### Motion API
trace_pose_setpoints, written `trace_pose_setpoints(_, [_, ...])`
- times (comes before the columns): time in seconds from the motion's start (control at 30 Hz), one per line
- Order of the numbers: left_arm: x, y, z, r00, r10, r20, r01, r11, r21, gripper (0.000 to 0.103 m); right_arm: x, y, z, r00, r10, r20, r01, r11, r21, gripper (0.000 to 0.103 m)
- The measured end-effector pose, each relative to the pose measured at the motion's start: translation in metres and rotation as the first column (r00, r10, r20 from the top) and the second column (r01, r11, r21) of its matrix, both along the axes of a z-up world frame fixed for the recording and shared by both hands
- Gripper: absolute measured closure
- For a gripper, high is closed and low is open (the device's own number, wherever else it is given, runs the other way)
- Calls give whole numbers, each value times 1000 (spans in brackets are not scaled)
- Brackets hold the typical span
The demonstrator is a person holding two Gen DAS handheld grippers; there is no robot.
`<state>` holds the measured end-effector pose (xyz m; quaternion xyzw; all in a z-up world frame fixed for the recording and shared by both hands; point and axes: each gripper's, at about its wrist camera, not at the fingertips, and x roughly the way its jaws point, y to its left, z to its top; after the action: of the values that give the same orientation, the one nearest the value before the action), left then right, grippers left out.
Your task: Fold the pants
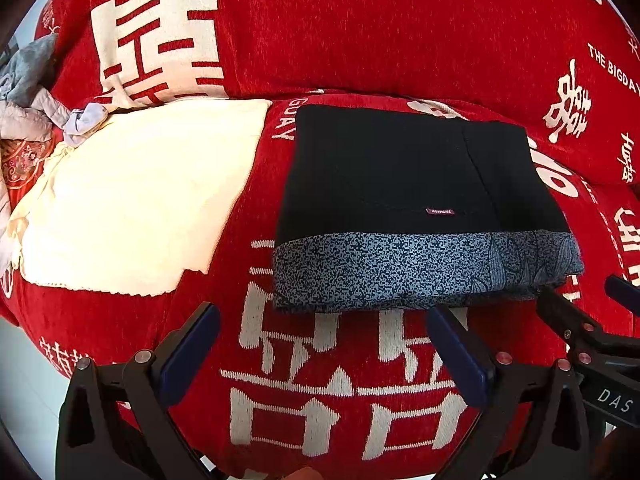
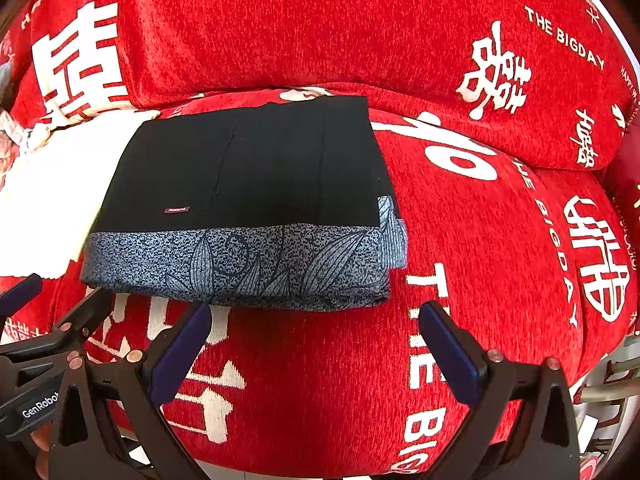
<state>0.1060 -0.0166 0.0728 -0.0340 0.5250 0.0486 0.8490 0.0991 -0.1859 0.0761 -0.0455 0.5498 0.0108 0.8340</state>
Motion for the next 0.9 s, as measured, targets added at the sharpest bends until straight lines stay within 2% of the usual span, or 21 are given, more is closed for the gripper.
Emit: trace_pose_setpoints(0.9, [-2, 0, 0, 1000, -5, -4, 5, 1000, -2, 0, -2, -2, 2, 1000, 3, 0, -3, 1000, 9, 0])
